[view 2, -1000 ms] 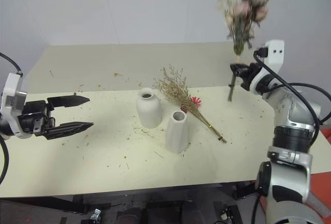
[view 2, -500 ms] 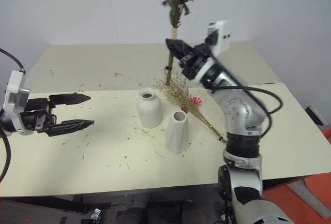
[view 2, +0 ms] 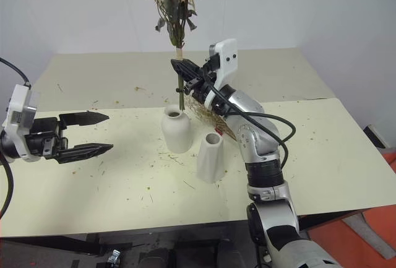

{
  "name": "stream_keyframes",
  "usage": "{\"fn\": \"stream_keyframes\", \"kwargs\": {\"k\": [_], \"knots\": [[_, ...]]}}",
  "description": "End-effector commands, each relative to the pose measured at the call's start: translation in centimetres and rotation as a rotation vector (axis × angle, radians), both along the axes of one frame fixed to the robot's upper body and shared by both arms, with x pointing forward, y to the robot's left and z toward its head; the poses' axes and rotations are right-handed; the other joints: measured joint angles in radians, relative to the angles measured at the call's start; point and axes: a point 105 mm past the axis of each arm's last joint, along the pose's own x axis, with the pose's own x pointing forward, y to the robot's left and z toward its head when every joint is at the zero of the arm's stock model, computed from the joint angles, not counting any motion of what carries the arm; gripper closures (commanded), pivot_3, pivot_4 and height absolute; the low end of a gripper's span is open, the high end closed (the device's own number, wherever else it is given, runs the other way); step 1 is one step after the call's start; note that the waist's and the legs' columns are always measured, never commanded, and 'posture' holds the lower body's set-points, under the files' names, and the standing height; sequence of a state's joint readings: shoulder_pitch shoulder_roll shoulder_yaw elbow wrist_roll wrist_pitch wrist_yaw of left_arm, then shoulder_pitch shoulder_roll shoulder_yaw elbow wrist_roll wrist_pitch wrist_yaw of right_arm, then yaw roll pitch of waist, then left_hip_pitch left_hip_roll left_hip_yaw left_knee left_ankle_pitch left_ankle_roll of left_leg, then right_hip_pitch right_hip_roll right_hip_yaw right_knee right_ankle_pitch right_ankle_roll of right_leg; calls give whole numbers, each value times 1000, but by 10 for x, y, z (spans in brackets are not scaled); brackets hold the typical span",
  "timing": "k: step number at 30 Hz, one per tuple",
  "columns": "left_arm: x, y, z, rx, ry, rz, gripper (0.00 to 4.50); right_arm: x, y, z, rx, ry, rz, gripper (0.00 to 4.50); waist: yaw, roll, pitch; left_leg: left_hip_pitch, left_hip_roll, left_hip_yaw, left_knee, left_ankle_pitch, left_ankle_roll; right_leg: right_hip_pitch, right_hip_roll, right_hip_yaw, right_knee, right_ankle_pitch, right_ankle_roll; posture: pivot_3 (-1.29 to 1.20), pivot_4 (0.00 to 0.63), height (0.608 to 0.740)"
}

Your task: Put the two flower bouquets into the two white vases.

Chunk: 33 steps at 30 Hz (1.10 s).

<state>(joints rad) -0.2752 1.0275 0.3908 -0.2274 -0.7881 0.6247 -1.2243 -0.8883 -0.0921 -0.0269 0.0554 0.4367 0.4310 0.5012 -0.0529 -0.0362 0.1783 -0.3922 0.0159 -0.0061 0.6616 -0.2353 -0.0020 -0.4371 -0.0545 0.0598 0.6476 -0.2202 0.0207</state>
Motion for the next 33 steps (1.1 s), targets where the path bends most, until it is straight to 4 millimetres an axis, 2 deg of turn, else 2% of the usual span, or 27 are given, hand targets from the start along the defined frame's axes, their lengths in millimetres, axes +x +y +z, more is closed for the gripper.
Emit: {"fn": "stream_keyframes", "kwargs": {"k": [1, 8, 15, 21, 33], "knots": [[-5, -1, 11, 13, -43, -2, 0, -4, 8, 12, 8, -56, 14, 4323, -2, 0, 0, 0, 0, 0, 0, 0, 0, 0, 0, 0, 0, 0, 0, 0, 150, 740], [-5, -2, 12, 15, -42, 0, 0, -5, 11, 20, 12, -91, 21, 4323, -16, 0, 0, 0, 0, 0, 0, 0, 0, 0, 0, 0, 0, 0, 0, 0, 150, 740], [-6, -2, 12, 14, -41, -1, 0, -9, 1, 32, 7, -137, 18, 4323, -16, 0, 0, 0, 0, 0, 0, 0, 0, 0, 0, 0, 0, 0, 0, 0, 150, 740], [-5, -2, 11, 13, -40, -4, 0, -18, 4, 41, 20, -164, 51, 4323, -17, 0, 0, 0, 0, 0, 0, 0, 0, 0, 0, 0, 0, 0, 0, 0, 150, 740], [-5, -3, 10, 12, -38, -3, 0, -24, 29, 25, 13, -115, 114, 4323, -16, 0, 0, 0, 0, 0, 0, 0, 0, -1, 0, 0, 0, 0, 0, 0, 150, 740]]}}
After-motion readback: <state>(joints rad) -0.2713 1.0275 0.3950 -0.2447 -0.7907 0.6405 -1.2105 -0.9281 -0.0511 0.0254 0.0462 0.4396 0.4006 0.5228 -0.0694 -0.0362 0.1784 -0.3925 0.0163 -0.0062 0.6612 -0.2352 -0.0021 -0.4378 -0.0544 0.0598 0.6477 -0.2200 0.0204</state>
